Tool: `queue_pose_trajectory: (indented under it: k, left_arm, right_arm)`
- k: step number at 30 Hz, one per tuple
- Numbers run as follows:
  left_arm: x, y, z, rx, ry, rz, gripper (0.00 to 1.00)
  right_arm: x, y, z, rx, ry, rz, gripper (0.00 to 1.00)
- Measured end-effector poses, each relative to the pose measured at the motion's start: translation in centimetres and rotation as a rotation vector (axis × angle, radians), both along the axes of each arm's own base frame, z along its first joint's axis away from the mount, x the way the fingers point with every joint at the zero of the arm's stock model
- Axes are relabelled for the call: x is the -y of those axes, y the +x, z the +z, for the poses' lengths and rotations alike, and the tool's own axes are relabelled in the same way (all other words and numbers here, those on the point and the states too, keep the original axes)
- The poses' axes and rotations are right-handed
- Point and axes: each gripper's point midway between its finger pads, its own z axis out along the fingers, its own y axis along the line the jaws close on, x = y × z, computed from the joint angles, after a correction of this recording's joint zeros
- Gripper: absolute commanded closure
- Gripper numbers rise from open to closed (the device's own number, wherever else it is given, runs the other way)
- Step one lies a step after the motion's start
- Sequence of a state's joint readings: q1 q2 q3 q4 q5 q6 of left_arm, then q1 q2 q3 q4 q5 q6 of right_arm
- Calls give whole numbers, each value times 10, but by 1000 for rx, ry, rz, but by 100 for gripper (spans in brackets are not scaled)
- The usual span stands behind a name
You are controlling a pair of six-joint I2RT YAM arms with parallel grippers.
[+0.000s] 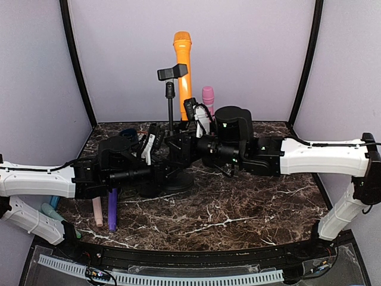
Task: Remove the microphone from the stand
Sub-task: Unscrew the knob on the stand of the microphone stand.
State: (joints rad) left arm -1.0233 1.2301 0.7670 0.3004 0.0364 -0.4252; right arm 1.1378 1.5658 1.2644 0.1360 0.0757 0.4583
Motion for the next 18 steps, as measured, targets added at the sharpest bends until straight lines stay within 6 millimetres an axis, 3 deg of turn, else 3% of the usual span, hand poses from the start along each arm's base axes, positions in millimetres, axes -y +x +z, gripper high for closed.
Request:
queue_pose_trajectory:
  k: [10, 18]
  left_arm:
    - [5, -8, 4, -3, -23, -50, 100]
    - [17, -33, 20, 3, -128, -220, 100]
  right_arm:
    - [12, -3, 3, -7, 58, 34, 92]
    - [27, -28, 19, -27, 163, 231, 91]
